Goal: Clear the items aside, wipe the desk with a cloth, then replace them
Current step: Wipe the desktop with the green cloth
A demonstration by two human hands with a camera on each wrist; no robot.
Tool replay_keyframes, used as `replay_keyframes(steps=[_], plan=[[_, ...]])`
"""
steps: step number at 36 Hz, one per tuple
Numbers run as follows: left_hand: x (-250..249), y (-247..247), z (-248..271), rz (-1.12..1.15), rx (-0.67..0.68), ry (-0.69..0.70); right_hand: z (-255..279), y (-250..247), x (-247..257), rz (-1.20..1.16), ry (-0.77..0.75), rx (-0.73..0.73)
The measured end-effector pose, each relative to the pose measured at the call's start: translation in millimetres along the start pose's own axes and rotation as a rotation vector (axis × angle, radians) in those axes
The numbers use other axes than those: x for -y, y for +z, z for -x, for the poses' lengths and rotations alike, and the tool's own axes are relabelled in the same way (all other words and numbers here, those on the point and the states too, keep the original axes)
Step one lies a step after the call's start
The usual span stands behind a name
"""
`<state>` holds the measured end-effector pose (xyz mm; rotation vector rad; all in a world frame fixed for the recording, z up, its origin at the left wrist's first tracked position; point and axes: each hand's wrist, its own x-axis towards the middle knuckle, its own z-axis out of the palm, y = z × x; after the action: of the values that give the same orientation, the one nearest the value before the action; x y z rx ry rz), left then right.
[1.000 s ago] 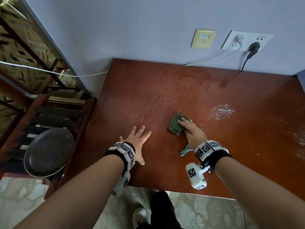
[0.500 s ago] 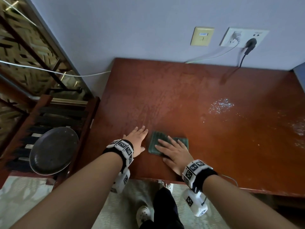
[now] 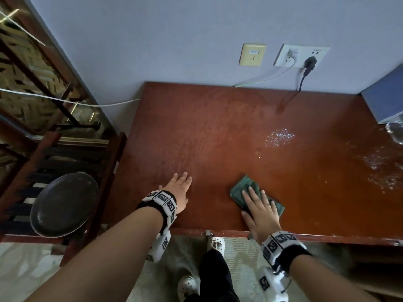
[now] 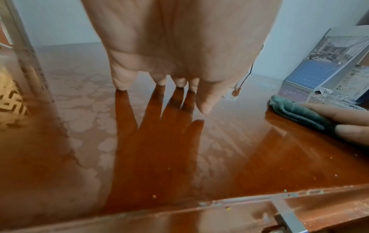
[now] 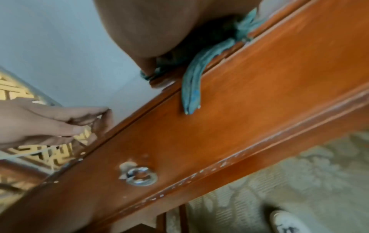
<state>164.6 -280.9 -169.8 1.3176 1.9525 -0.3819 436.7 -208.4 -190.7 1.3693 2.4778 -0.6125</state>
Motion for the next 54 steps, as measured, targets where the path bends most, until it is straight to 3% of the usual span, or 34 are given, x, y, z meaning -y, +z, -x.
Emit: replay_keyframes(steps=[3, 5, 9, 13, 20, 26, 34, 54], plan=[[-3.7, 2.4, 0.8, -0.001, -0.006, -0.019, 4.1, 12.6, 27.9, -0.049, 0.124, -0.066], [-4.9, 3.8, -0.2, 0.004, -0.014, -0.022, 7.8, 17.1, 45.3, -0.055, 0.085, -0.06], [-1.4, 4.8, -1.6, 0.021, -0.03, -0.013, 20.1, 23.9, 70.8, -0.009, -0.202, 0.024], [0.0, 3.5, -0.9, 0.025, -0.029, 0.0, 22.1, 32.8, 53.8, 0.048, -0.471, 0.047], [-0.8, -6.1, 0.9, -0.042, -0.091, 0.01, -2.3, -4.8, 25.9, 0.167, -0.716, 0.259], [-9.2, -21.4, -8.3, -0.033, -0.186, 0.01, -39.8, -31.4, 32.2, 0.154, -0.604, 0.287], [-20.1, -42.2, -40.4, 0.011, -0.133, 0.037, -108.4, -58.4, 37.1, 0.076, -0.46, 0.286], [-69.7, -141.5, -141.9, 0.045, -0.133, 0.044, -276.7, -141.3, 0.5, 0.104, -0.462, 0.302]])
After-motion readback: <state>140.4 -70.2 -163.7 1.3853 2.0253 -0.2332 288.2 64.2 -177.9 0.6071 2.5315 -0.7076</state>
